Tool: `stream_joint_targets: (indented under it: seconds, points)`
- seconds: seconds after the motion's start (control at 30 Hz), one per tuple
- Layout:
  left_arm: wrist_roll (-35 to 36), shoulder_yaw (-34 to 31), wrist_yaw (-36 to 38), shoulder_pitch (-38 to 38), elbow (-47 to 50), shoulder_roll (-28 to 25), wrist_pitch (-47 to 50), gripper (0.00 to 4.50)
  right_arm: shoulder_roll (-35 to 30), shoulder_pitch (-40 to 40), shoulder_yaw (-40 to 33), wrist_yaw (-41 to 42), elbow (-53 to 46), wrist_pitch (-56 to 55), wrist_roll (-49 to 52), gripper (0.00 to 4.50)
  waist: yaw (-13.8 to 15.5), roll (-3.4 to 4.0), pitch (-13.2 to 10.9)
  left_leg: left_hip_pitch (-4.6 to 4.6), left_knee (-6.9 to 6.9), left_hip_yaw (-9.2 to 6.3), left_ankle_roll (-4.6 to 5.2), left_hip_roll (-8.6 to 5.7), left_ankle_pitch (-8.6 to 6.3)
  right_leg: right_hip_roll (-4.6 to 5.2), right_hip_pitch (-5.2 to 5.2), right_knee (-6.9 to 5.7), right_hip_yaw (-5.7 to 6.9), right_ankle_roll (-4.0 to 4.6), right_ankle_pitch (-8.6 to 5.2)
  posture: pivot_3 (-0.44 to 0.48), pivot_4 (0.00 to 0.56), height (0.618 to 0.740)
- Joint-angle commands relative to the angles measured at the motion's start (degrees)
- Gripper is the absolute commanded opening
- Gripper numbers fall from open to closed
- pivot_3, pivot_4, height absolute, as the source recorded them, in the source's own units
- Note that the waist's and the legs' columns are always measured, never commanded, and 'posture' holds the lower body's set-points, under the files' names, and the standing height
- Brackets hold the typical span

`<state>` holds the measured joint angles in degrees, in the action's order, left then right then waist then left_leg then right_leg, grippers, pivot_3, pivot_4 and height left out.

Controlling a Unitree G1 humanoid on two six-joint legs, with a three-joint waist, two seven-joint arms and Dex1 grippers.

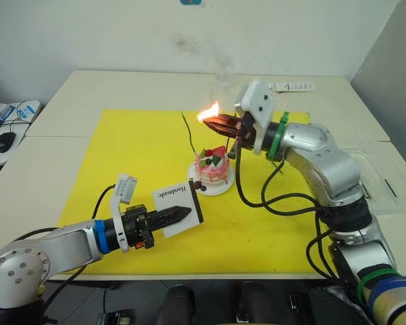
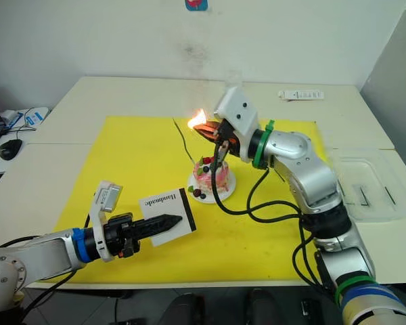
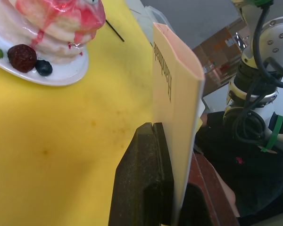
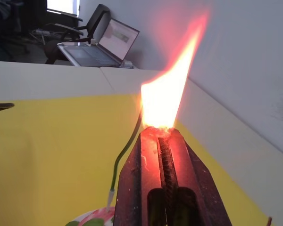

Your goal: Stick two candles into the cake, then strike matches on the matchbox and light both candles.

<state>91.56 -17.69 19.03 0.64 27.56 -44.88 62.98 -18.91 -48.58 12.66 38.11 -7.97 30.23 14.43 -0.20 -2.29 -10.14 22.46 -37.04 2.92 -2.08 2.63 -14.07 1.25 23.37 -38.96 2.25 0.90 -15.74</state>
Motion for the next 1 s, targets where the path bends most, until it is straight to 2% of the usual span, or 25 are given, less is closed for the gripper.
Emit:
stream_joint_targets:
  seconds: [0.03,0.5,1.0]
  points:
    - [1.47,-0.22,-0.10,0.33,1.38,-0.87,-1.56,0.00,1.75,-1.73,-0.38,-1.47,0.54,-2.66,-1.44,0.05,-0.03,0.00,0.00,0.01,0.00,0.01,0.00,0.00,0.00,0.00,0.01,0.00,0.00,0.01,0.00,0.000,0.150,0.740]
    - [2.40,1.33,-0.52,0.57,1.78,-1.32,-2.80,0.00,6.90,-1.78,2.11,-3.50,3.98,-6.13,-7.34,0.05,-0.07,0.00,0.00,0.03,0.01,0.01,0.00,0.03,0.00,-0.03,0.06,-0.01,-0.01,0.04,0.02,0.000,0.150,0.740]
    - [3.22,1.96,-1.19,0.02,2.37,-1.71,-3.72,0.00,9.38,-2.87,1.27,-3.16,3.47,-6.11,-6.55,0.05,-0.08,0.01,0.00,0.07,0.02,0.00,0.00,0.04,0.00,-0.05,0.11,-0.01,0.00,0.05,0.03,0.000,0.150,0.740]
